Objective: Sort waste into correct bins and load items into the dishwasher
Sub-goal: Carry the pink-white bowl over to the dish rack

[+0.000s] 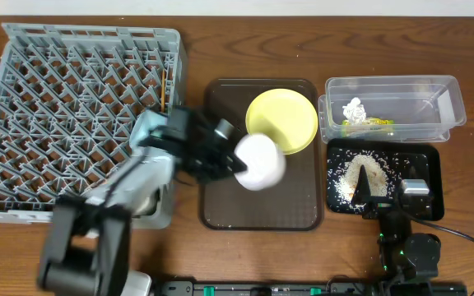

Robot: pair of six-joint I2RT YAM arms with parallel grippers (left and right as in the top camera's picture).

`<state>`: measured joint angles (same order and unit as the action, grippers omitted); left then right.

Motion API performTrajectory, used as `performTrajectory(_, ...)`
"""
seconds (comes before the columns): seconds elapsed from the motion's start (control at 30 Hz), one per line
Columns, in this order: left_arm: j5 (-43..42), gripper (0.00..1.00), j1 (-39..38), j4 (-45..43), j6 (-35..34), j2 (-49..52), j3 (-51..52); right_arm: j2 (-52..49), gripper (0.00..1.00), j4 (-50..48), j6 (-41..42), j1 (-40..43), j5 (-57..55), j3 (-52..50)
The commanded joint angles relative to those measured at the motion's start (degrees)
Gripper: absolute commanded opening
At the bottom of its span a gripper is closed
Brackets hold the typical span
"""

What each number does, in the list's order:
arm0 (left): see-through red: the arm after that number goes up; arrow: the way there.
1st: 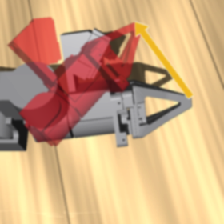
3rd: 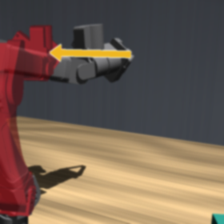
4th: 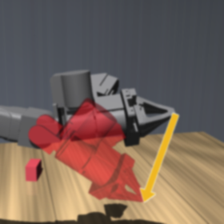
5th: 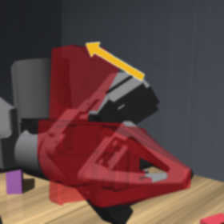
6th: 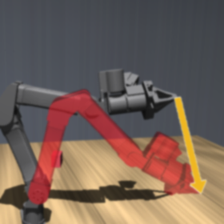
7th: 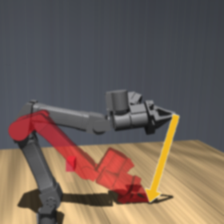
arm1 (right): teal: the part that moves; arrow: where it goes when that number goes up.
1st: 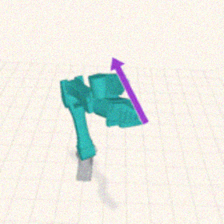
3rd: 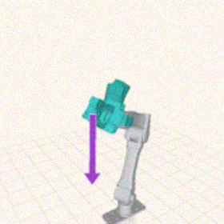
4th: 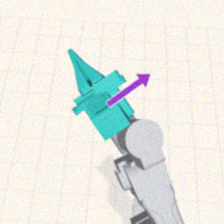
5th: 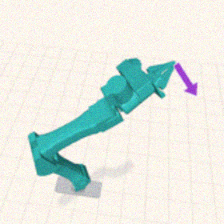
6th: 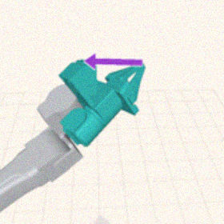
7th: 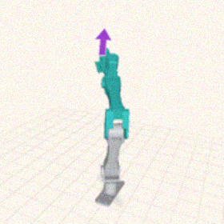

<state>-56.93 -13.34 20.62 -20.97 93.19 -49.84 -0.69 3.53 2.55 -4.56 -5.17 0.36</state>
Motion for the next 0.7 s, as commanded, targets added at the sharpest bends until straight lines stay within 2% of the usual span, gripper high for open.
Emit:
performTrajectory(0.0,5.1,0.07,7.5,5.6,-0.5,-8.0,-5.8,0.3,0.99,0.1,0.6,0.4,-0.4,0.0)
performTrajectory(0.27,39.0,0.08,21.1,24.6,0.7,-18.2,-19.2,0.3,0.99,0.1,0.6,0.4,-0.4,0.0)
performTrajectory(0.5,61.4,0.08,31.7,25.7,-2.6,-16.5,-19.5,0.3,0.99,0.2,0.6,0.4,-0.4,0.0)
performTrajectory(0.67,74.1,0.08,31.9,22.5,-2.4,-12.3,-19.5,0.3,0.99,0.2,0.6,0.4,-0.4,0.0)
